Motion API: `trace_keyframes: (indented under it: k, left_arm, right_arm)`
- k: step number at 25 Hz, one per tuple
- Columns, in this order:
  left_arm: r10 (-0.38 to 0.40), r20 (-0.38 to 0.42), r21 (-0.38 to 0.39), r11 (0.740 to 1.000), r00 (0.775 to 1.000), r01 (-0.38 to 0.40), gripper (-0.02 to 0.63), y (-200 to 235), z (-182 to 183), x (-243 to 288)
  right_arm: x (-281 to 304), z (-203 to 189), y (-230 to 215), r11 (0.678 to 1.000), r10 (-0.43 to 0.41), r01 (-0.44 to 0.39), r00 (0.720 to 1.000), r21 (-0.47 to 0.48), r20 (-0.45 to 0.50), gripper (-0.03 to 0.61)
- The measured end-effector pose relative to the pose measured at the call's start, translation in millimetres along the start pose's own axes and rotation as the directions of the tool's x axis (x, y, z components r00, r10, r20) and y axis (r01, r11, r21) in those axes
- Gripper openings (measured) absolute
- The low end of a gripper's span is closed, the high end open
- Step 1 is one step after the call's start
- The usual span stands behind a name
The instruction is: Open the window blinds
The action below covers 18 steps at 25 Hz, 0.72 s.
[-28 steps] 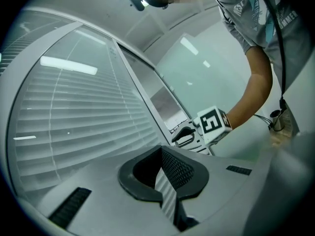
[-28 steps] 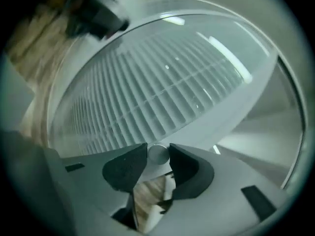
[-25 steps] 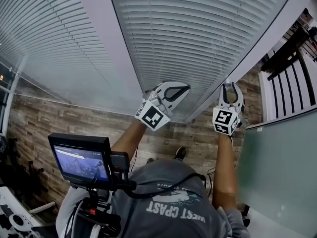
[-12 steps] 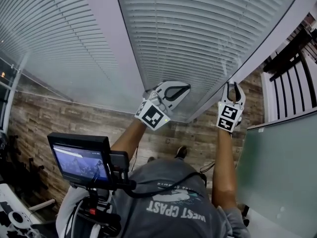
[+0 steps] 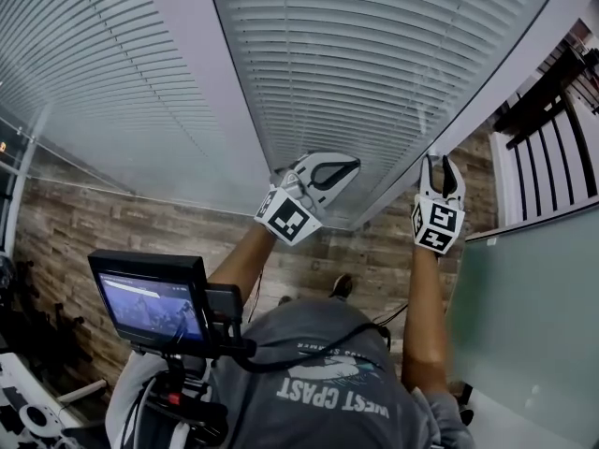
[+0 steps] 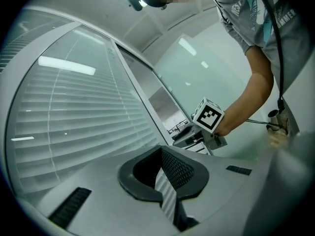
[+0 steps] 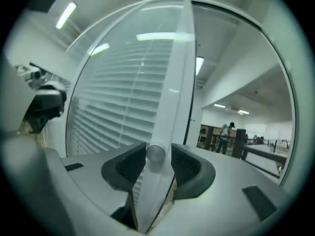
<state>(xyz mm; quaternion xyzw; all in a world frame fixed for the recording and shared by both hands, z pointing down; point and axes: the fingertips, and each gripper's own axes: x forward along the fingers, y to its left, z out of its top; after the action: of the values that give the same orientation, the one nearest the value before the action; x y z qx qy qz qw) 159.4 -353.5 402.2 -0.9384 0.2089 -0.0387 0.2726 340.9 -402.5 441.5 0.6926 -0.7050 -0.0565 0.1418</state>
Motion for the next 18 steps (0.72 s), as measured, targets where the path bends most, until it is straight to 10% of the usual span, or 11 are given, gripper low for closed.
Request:
trace_keyframes:
  k: [7,10,11,14,15,16,18]
  left_arm:
    - [0.008,-0.006,-0.007,1.0,1.0,-0.008,0.005,1.5,-3.7,-4.8]
    - [0.009,-0.008,-0.012,1.0,1.0,-0.009,0.003,1.2,-5.6,-6.3]
    - [0.009,-0.009,-0.014,1.0,1.0,-0.01,0.003,1.1,-6.4,-6.4]
    - [0.009,-0.005,-0.014,1.0,1.0,-0.009,0.003,0.3,-6.9,-4.6]
    - [0.006,-0.004,-0.013,1.0,1.0,-0.006,0.003,-0.4,-6.4,-3.7]
    - [0.003,-0.003,-0.013,1.0,1.0,-0.003,0.003,-1.0,-5.9,-3.0]
    - [-0.003,-0.003,-0.013,1.0,1.0,0.003,0.003,-2.4,-4.9,-2.1]
  right_arm:
    - [5.1,-6.1,-2.7,0.963,-0.025,0.024,1.0,0.267,-0.002,0.118]
    - [5.0,-6.9,2.4,0.994,-0.071,0.067,0.996,-0.088,-0.045,0.118]
    - [5.1,-7.6,5.8,0.948,-0.099,0.077,0.993,-0.31,-0.057,0.118]
    - [6.9,-12.2,15.0,0.554,-0.167,0.067,0.985,-0.83,-0.032,0.118]
    - [7.4,-13.2,16.2,0.479,-0.159,0.056,0.987,-0.876,-0.024,0.118]
    - [7.5,-13.3,16.5,0.485,-0.137,0.043,0.99,-0.874,-0.027,0.118]
    - [5.7,-12.2,14.0,0.688,-0.074,0.012,0.996,-0.726,-0.055,0.118]
